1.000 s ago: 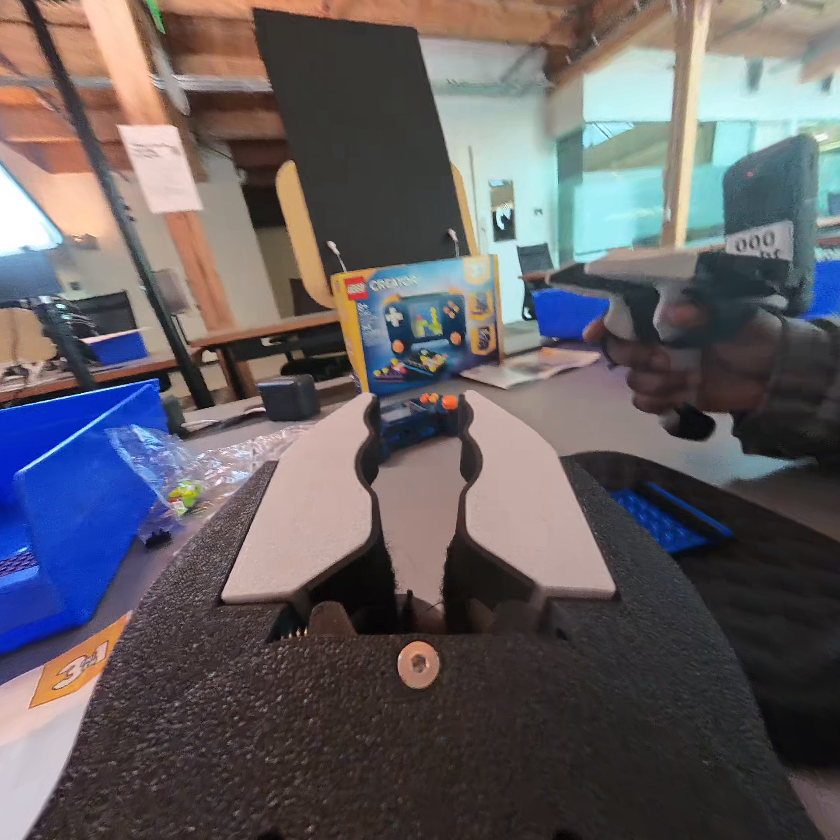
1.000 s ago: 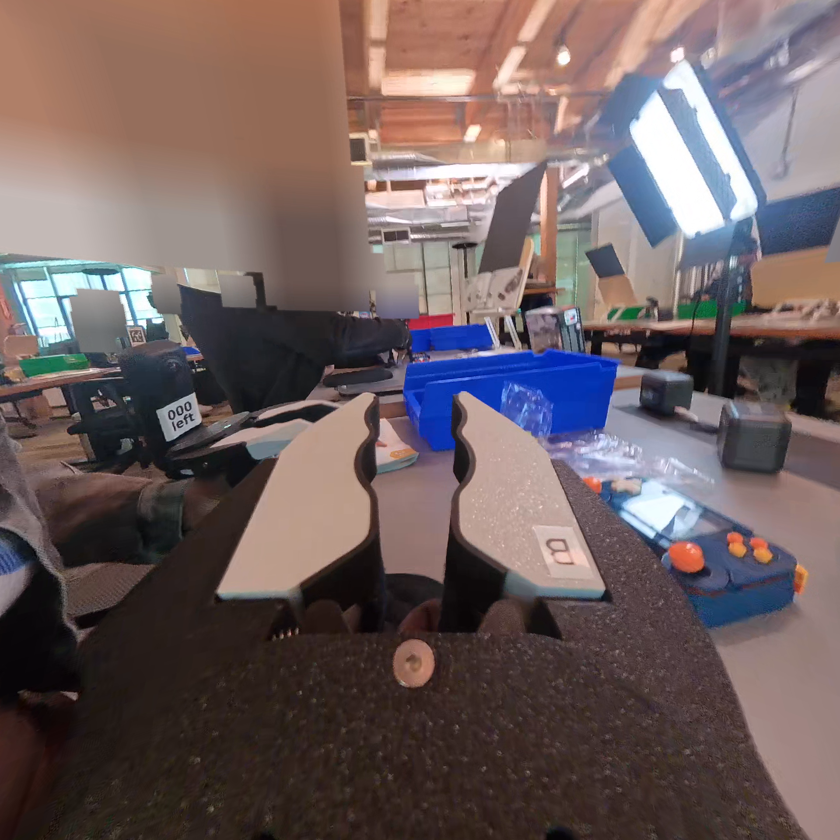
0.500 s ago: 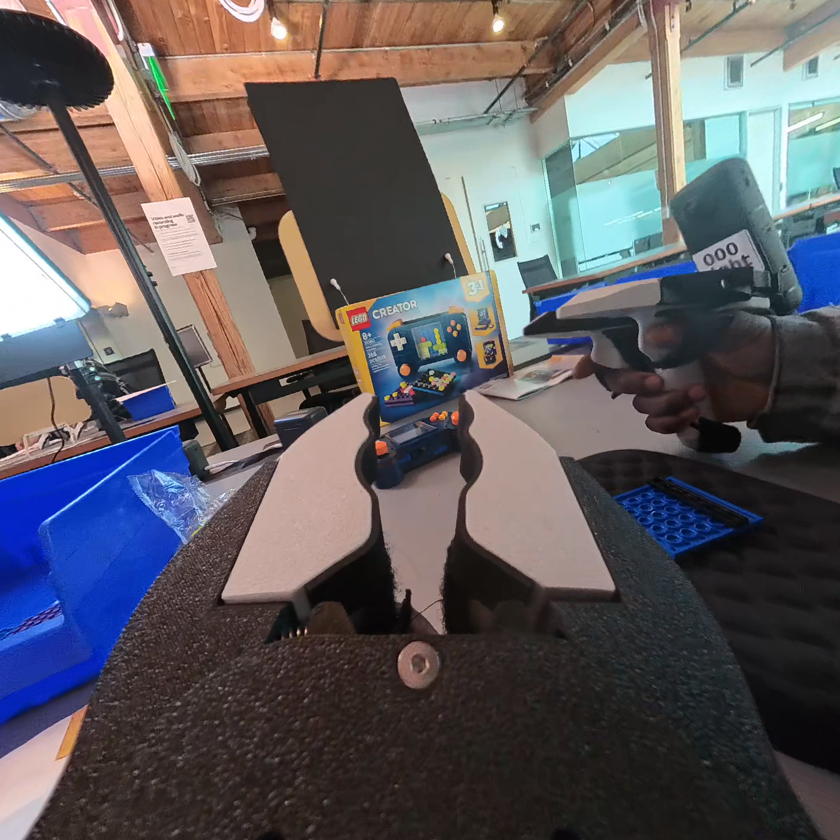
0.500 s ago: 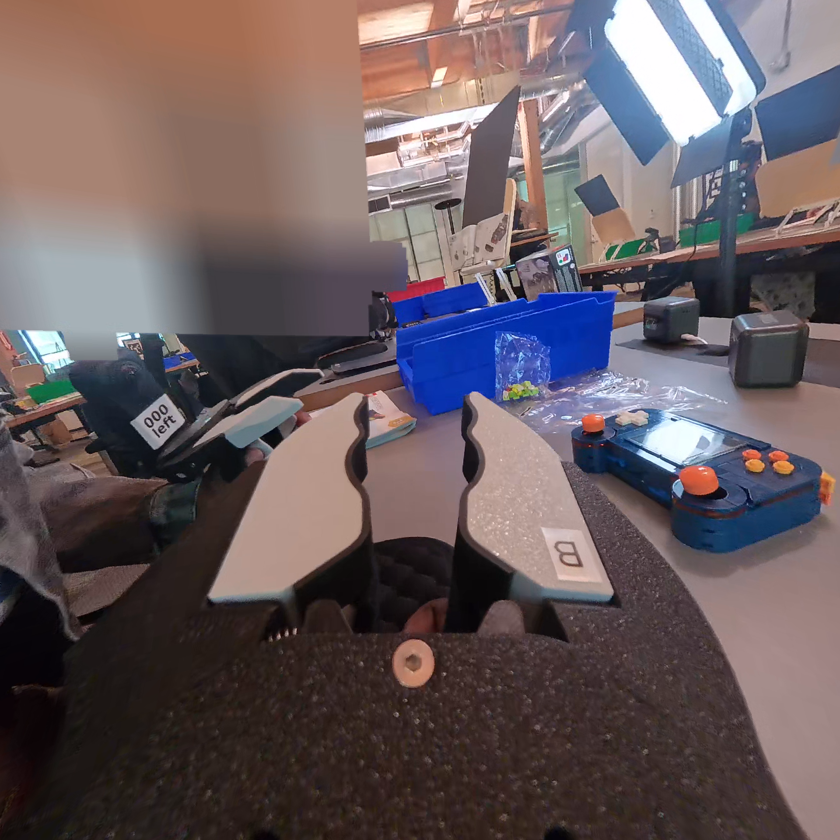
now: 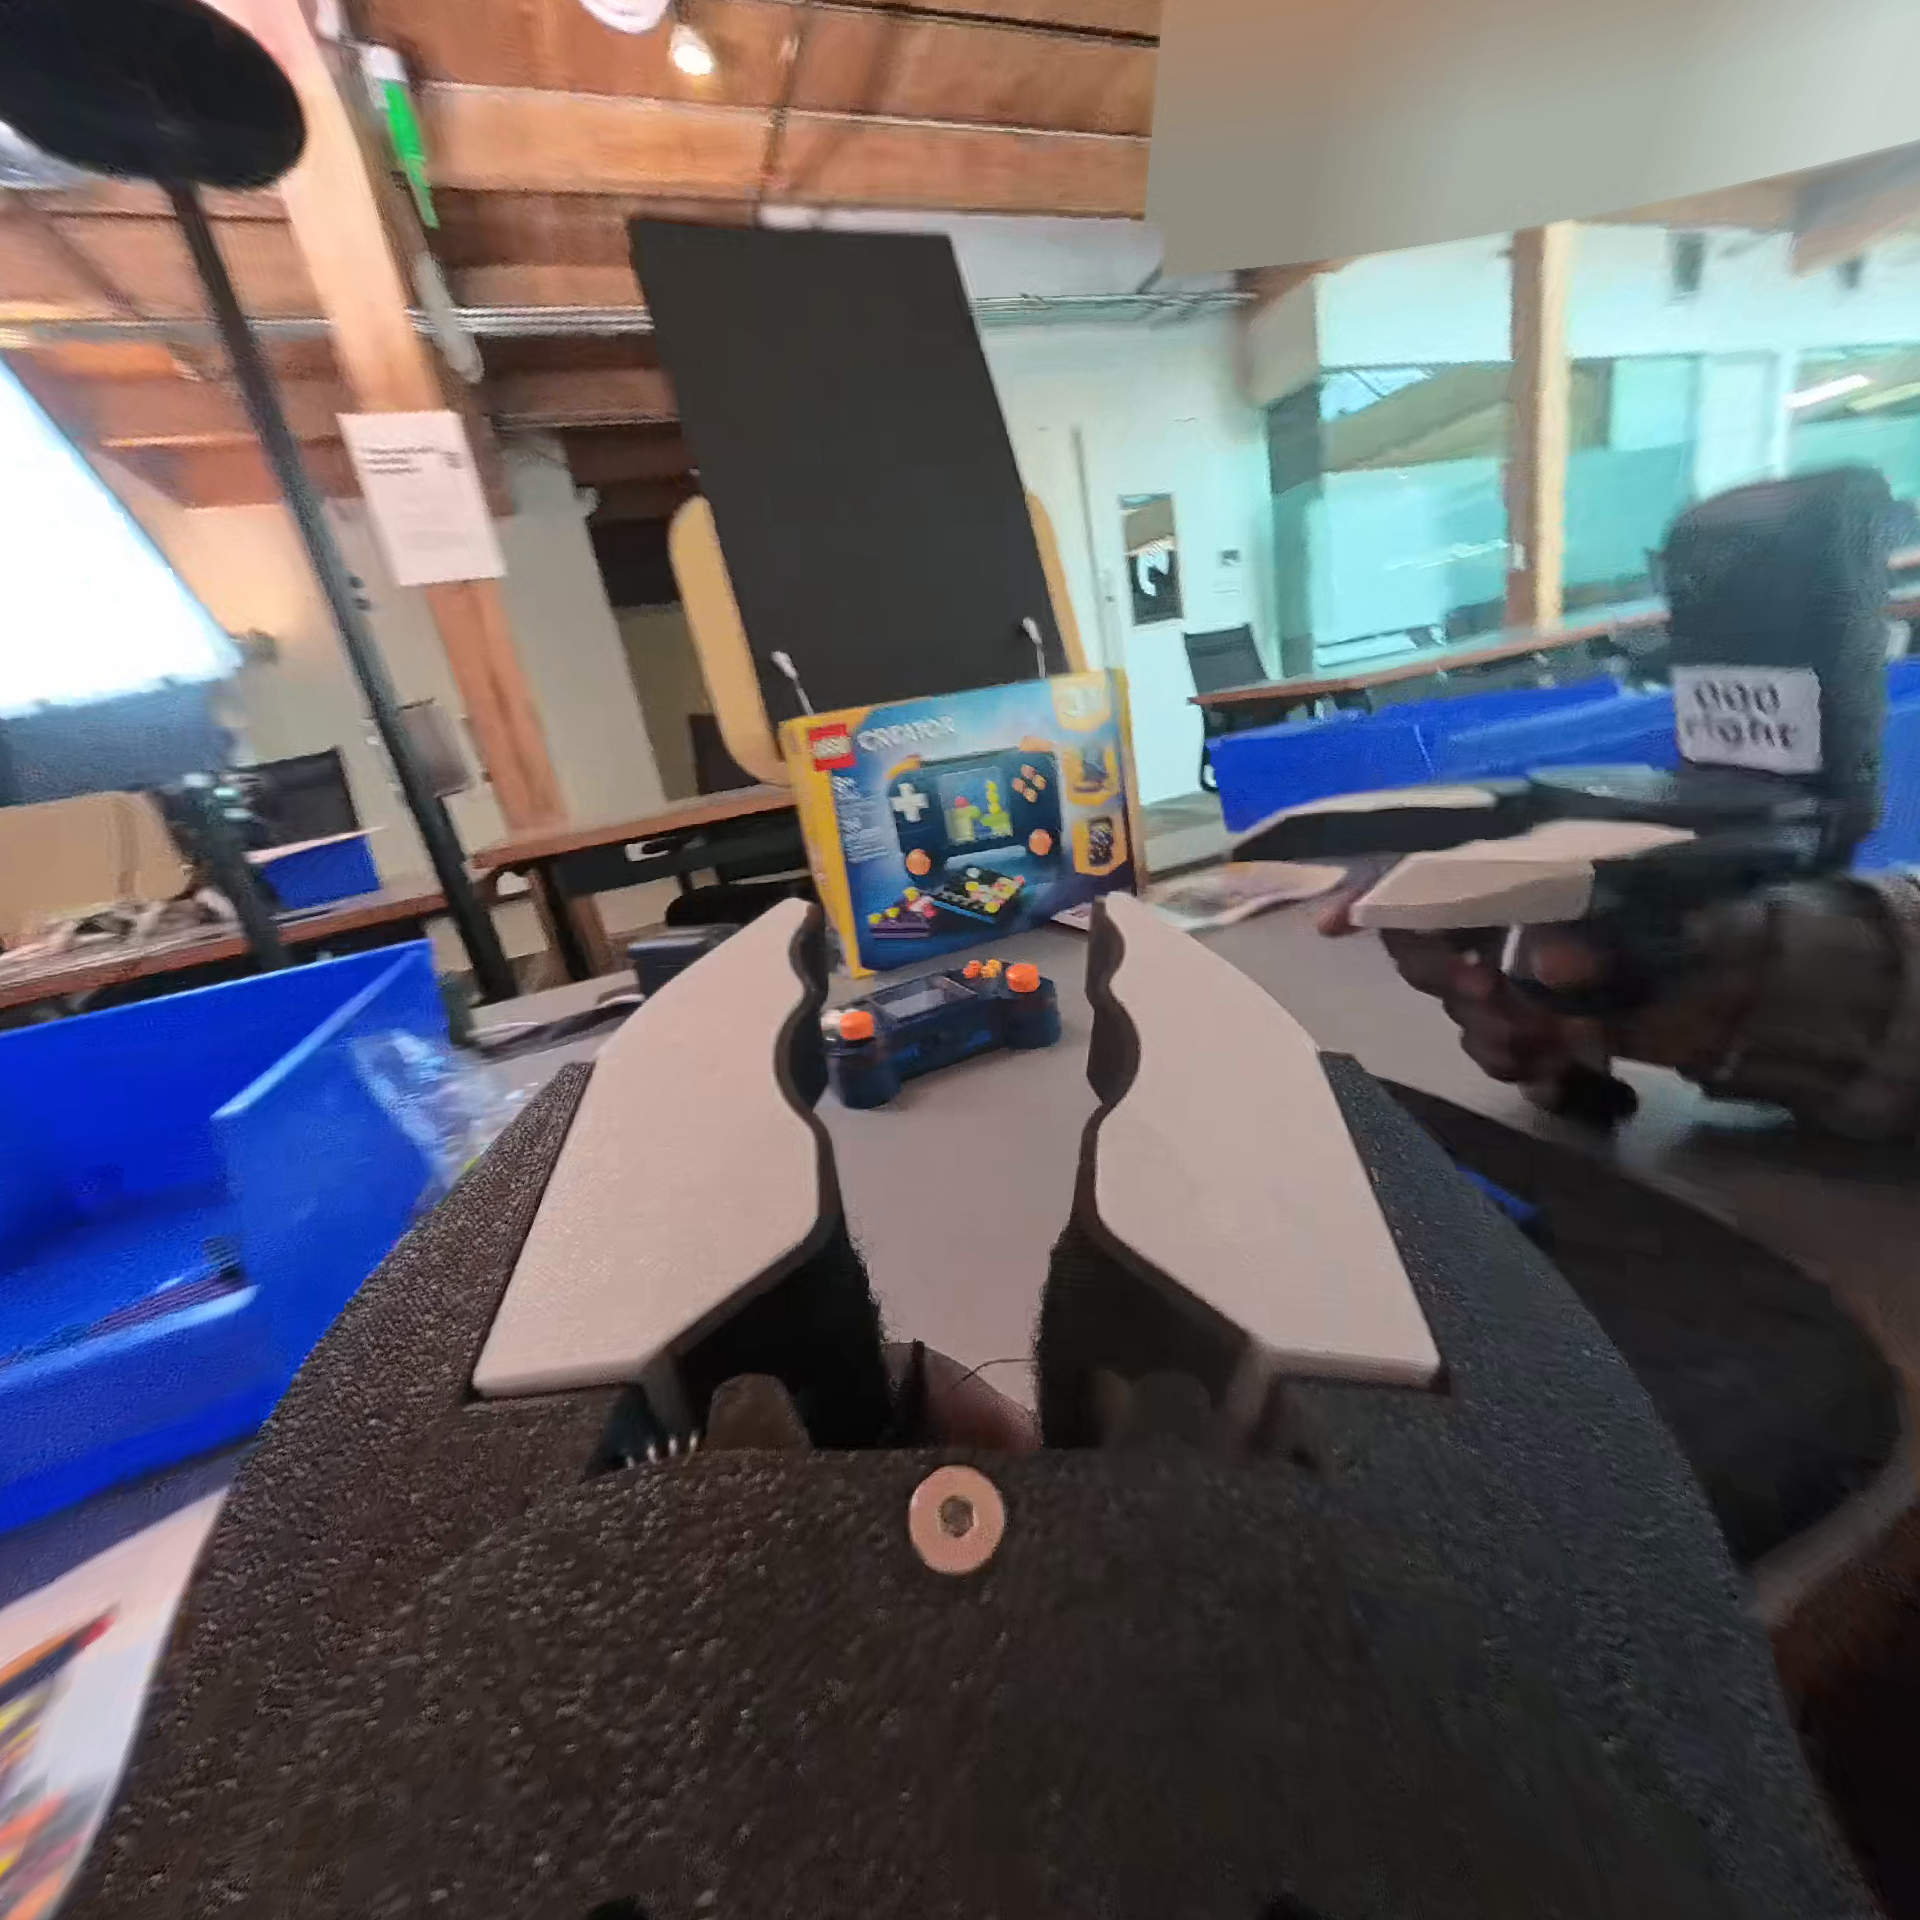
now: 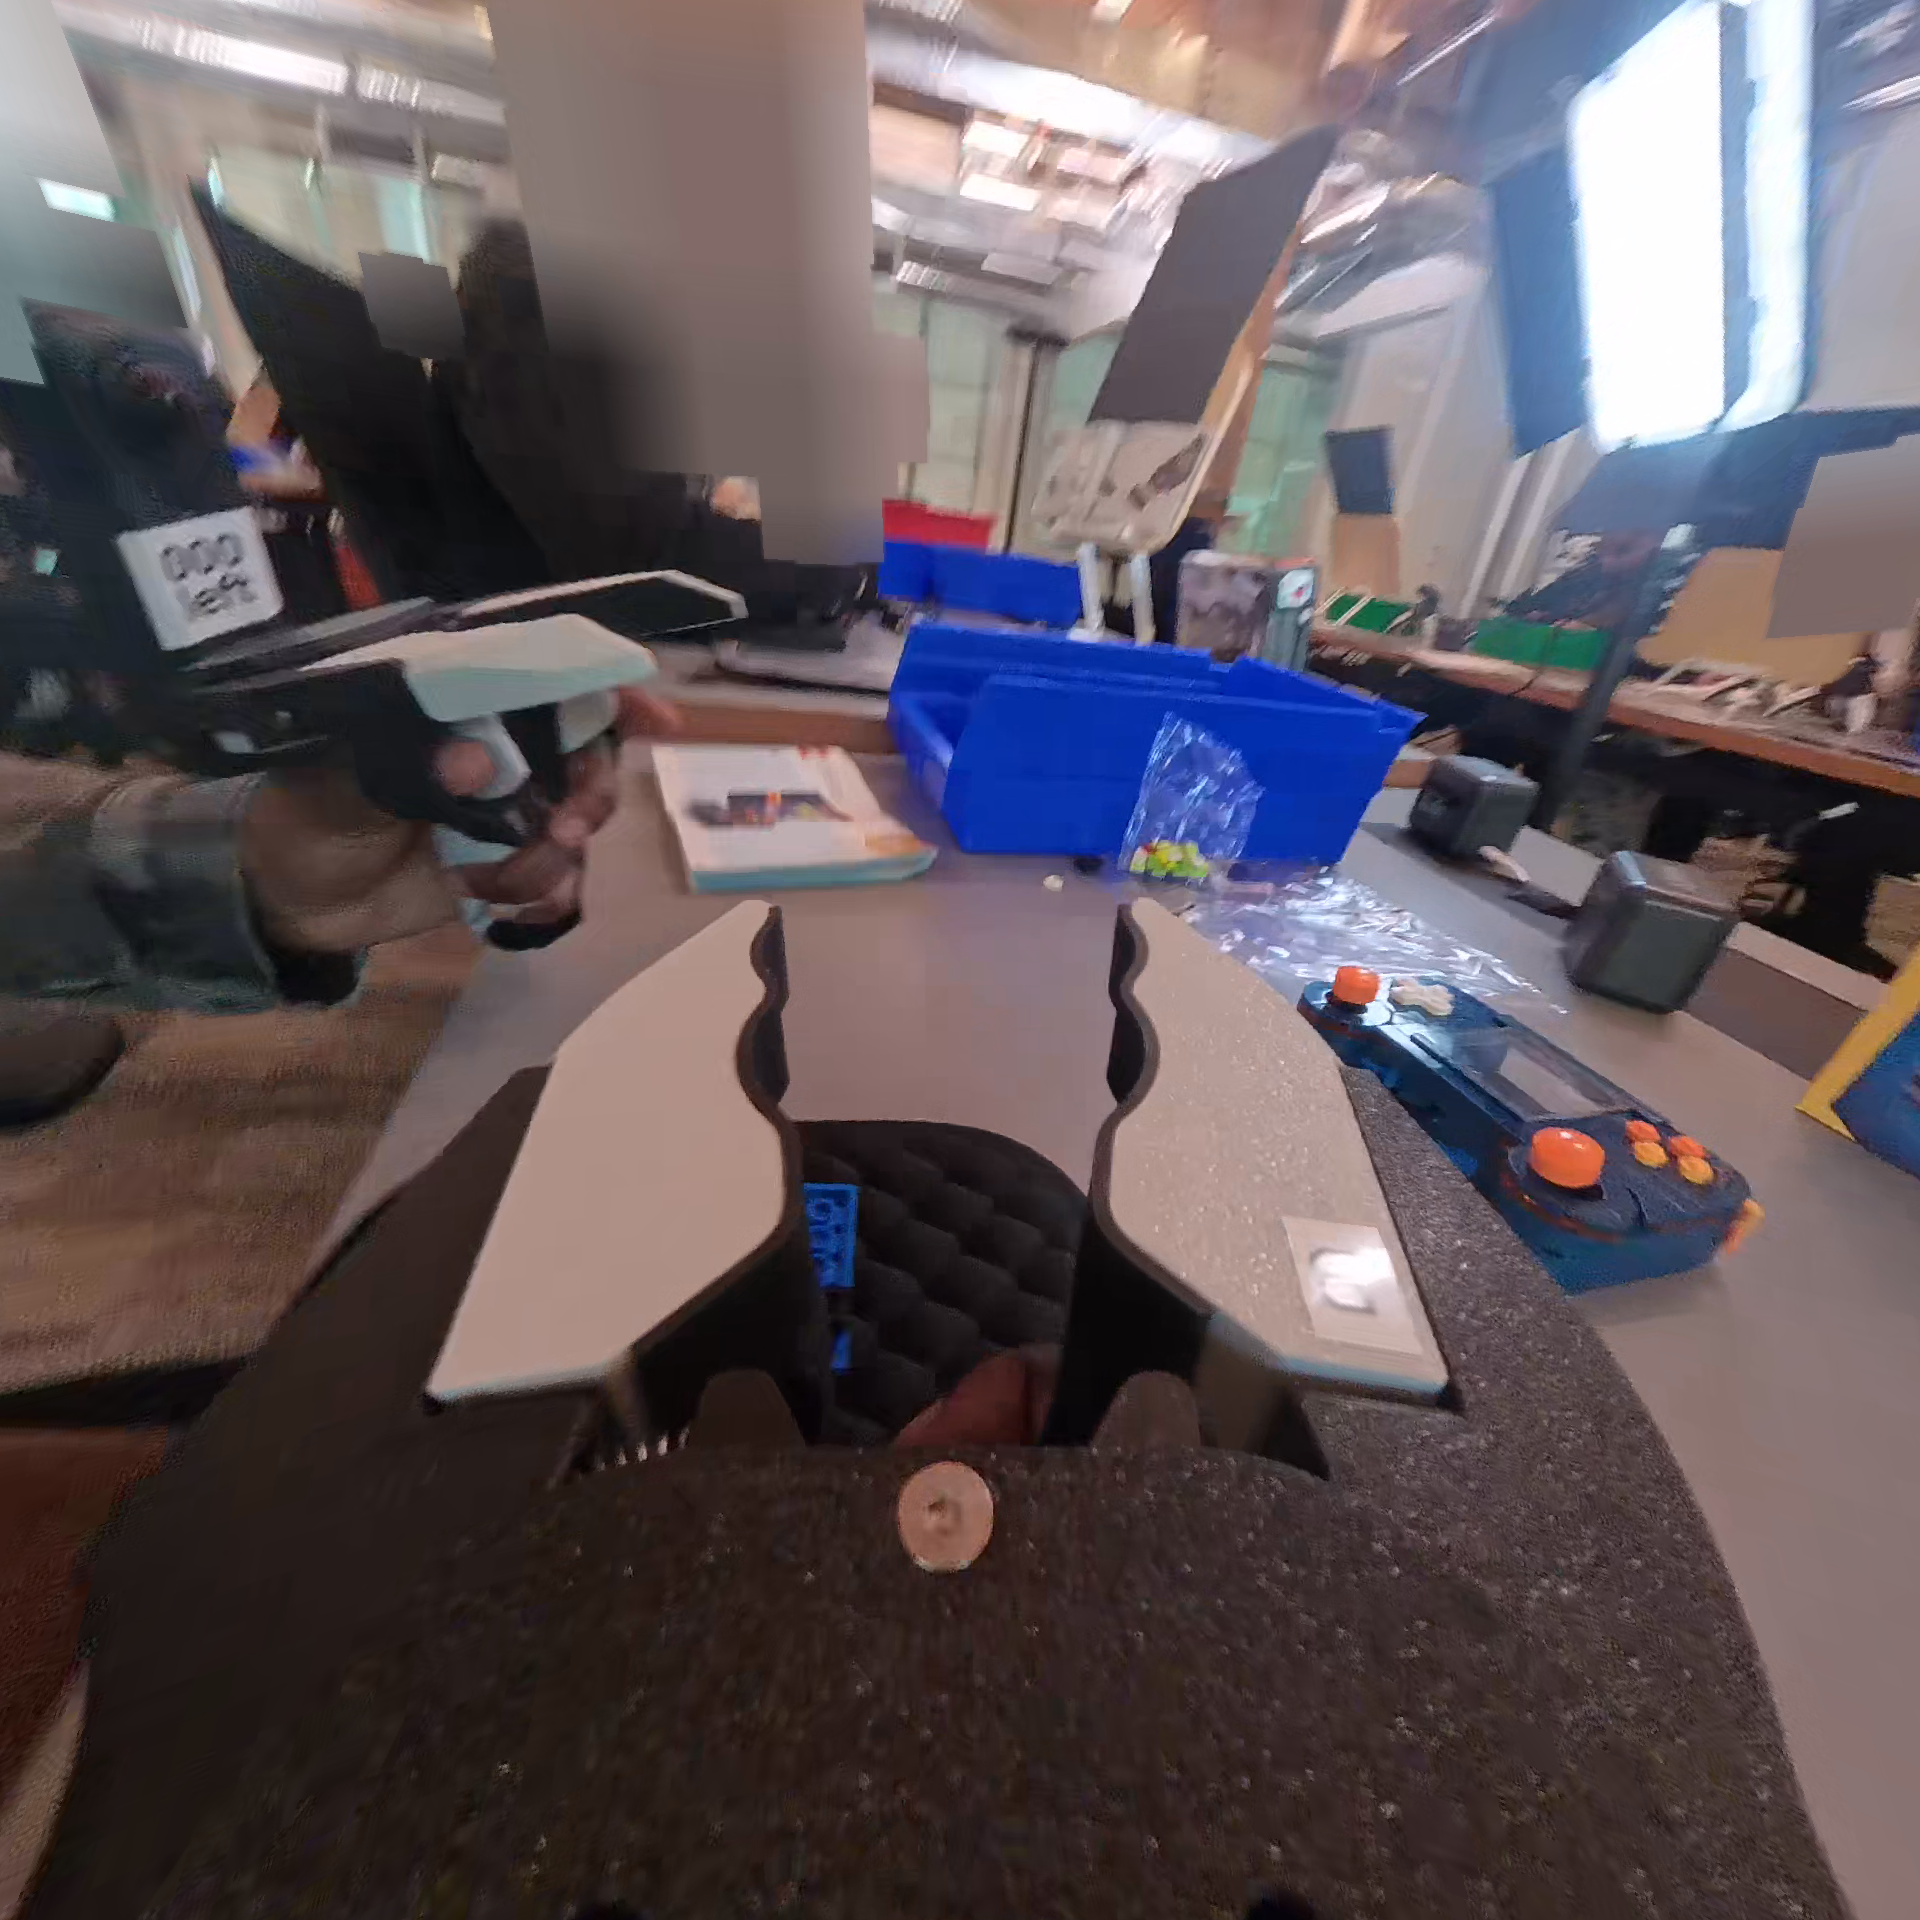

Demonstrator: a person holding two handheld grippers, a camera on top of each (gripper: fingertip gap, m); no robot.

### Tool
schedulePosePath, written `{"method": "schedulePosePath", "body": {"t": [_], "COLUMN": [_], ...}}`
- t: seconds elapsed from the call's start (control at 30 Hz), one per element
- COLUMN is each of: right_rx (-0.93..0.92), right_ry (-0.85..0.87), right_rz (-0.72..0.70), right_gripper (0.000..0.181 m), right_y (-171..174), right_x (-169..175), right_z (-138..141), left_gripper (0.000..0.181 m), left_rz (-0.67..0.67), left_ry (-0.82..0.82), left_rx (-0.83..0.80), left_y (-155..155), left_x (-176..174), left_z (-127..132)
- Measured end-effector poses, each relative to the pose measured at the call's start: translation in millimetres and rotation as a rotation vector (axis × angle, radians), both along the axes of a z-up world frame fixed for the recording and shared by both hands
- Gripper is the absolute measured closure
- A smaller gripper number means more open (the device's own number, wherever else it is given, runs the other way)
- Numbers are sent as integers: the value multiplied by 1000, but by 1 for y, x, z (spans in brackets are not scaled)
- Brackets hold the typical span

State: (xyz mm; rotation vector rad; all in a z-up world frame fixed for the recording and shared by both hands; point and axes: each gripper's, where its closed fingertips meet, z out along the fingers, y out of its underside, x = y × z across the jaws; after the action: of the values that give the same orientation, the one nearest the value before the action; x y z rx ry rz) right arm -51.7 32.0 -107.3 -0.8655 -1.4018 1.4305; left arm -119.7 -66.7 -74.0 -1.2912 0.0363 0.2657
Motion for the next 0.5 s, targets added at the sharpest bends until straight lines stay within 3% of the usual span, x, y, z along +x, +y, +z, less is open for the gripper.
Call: {"method": "schedulePosePath", "body": {"t": [0.1, 0.27, 0.33, 0.4, 0.5], "right_rx": [-60, -20, -17, 12, 46], "right_ry": [112, 152, 188, 222, 223], "right_rz": [-133, -281, -328, -382, -422], "right_gripper": [120, 118, 115, 115, 113], "right_y": [6, 12, 14, 16, 19], "right_x": [32, 64, 74, 84, 85], "right_z": [16, 13, 14, 18, 16], "left_gripper": [135, 126, 125, 126, 125], "left_rz": [211, 473, 557, 624, 646], "left_ry": [17, -44, 44, 166, 214], "left_rx": [-31, -297, -353, -406, -439], "left_y": [-68, -187, -226, -249, -246], "left_x": [-10, -11, 3, 19, 17], "left_z": [0, -84, -101, -108, -112]}}
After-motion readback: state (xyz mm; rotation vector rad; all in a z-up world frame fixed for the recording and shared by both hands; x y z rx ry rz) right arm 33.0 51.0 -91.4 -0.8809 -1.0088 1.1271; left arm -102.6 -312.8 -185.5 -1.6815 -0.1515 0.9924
